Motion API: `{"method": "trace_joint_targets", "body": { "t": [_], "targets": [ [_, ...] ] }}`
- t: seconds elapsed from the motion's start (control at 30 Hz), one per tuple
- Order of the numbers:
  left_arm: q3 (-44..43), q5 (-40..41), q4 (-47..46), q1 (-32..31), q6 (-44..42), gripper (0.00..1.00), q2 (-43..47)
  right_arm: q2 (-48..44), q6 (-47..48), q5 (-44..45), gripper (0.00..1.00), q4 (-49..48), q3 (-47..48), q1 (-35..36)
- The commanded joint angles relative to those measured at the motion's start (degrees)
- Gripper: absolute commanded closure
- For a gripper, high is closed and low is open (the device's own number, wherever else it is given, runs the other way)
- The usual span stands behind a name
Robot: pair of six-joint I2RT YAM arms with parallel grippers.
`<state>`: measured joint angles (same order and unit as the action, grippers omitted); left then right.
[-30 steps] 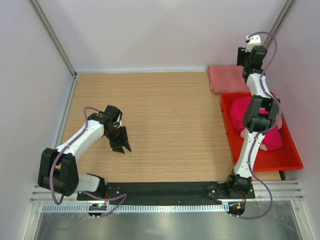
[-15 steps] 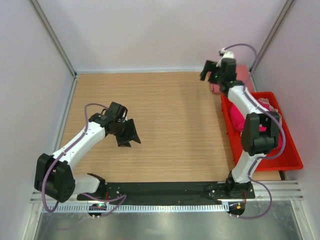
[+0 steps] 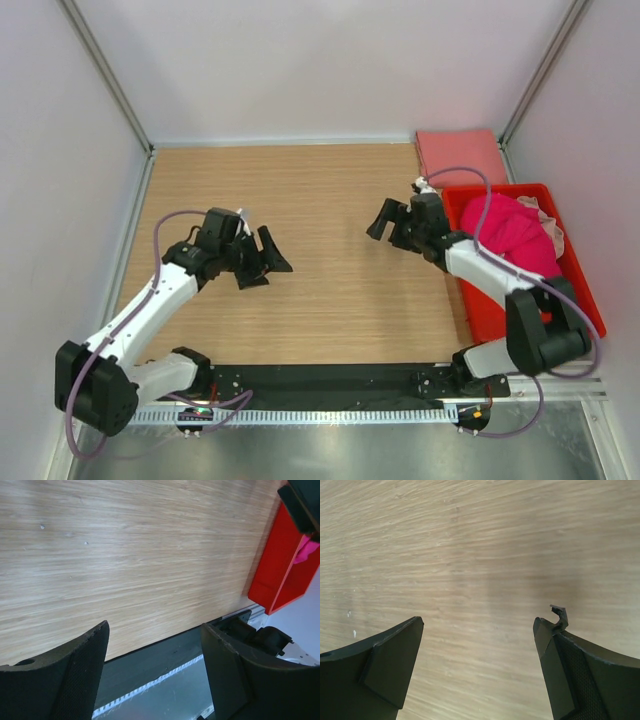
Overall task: Fold and stack the t-shirts
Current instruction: Neatly place the folded tshirt to the corner
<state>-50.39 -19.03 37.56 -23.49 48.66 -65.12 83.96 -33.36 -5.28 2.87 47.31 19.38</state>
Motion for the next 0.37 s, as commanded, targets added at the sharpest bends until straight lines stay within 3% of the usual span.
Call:
{"method": "trace_joint_targets", "body": {
  "t": [0.0,0.17,0.33],
  "targets": [
    [3.3,-2.2,-6.4,0.0,2.0,0.25,4.0,-11.8,-1.9,7.6,0.0,1.5,-5.5,0.0],
    [11.4,-4.0,-11.3,0.0,5.4,0.23,12.3,-23.8,-8.7,11.3,0.0,9.6,-15.4,0.0],
    [21.9,-10.5,-23.1,0.1,16.0,0.21,20.5,-33.5,-11.5,7.6,0.0,14.6,-20.9,0.0]
  ]
}}
